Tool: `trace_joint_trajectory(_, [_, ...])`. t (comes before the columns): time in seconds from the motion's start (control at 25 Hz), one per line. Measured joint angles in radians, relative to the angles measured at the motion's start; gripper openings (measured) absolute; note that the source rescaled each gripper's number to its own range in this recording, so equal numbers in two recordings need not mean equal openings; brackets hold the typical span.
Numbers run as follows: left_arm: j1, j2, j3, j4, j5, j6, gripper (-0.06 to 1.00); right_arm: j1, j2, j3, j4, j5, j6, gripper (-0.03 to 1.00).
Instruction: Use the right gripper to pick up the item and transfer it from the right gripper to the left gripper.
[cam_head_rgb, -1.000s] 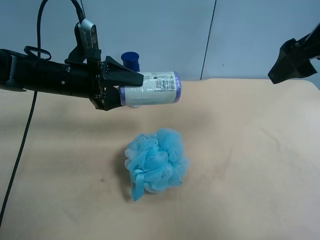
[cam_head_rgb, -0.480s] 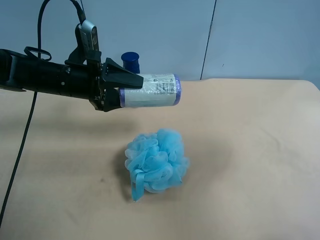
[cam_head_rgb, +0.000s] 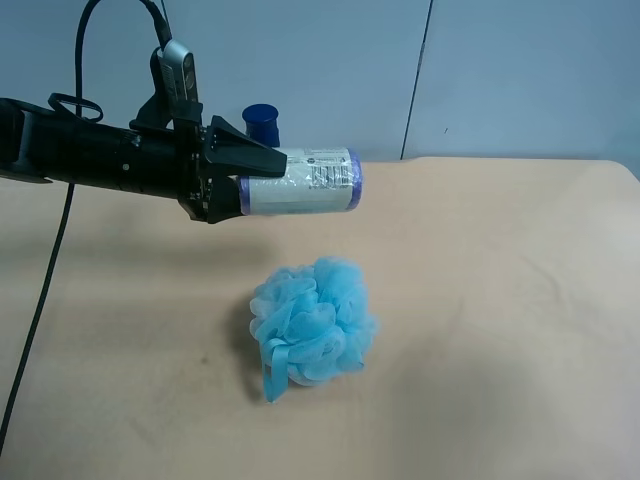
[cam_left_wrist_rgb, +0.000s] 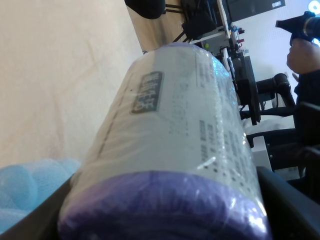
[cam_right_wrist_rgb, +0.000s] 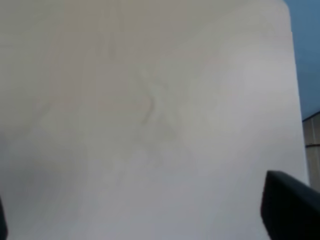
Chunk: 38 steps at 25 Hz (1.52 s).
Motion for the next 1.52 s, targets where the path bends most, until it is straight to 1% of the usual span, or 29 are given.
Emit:
trace_joint_trajectory(0.32, [0.0, 0.0, 0.0, 0.007, 0.0, 0.0, 0.01, 0.0, -0.122, 0.169, 0.023, 0.013, 0.0, 1.0])
trace_joint_trajectory(0.48, [0.0, 0.0, 0.0, 0.007, 0.0, 0.0, 0.01, 0.0, -0.128, 0.178, 0.026, 0.015, 0.0, 1.0])
trace_joint_trajectory(0.64, [0.0, 0.0, 0.0, 0.007, 0.0, 0.0, 0.01, 0.0, -0.128, 0.178, 0.048, 0.015, 0.0, 0.93])
trace_joint_trajectory(0.72, [0.0, 0.0, 0.0, 0.007, 0.0, 0.0, 0.01, 0.0, -0.128, 0.178, 0.073, 0.015, 0.0, 0.88])
trace_joint_trajectory(0.84, [0.0, 0.0, 0.0, 0.007, 0.0, 0.0, 0.01, 0.0, -0.136, 0.178, 0.081, 0.015, 0.0, 0.81])
trace_joint_trajectory(1.0, [0.0, 0.0, 0.0, 0.007, 0.0, 0.004, 0.01, 0.0, -0.138, 0.178, 0.086, 0.015, 0.013, 0.79])
trace_joint_trajectory(1.04, [0.0, 0.0, 0.0, 0.007, 0.0, 0.006, 0.01, 0.0, -0.138, 0.178, 0.086, 0.007, 0.014, 0.79])
trace_joint_trajectory(1.12, [0.0, 0.0, 0.0, 0.007, 0.0, 0.008, 0.01, 0.0, -0.138, 0.189, 0.085, -0.065, 0.014, 0.78])
trace_joint_trajectory(1.2, [0.0, 0.0, 0.0, 0.007, 0.0, 0.009, 0.01, 0.0, -0.138, 0.219, 0.085, -0.112, 0.015, 0.78])
trace_joint_trajectory(1.52, [0.0, 0.0, 0.0, 0.011, -0.001, 0.011, 0.01, 0.0, -0.138, 0.234, 0.086, -0.138, 0.015, 0.78])
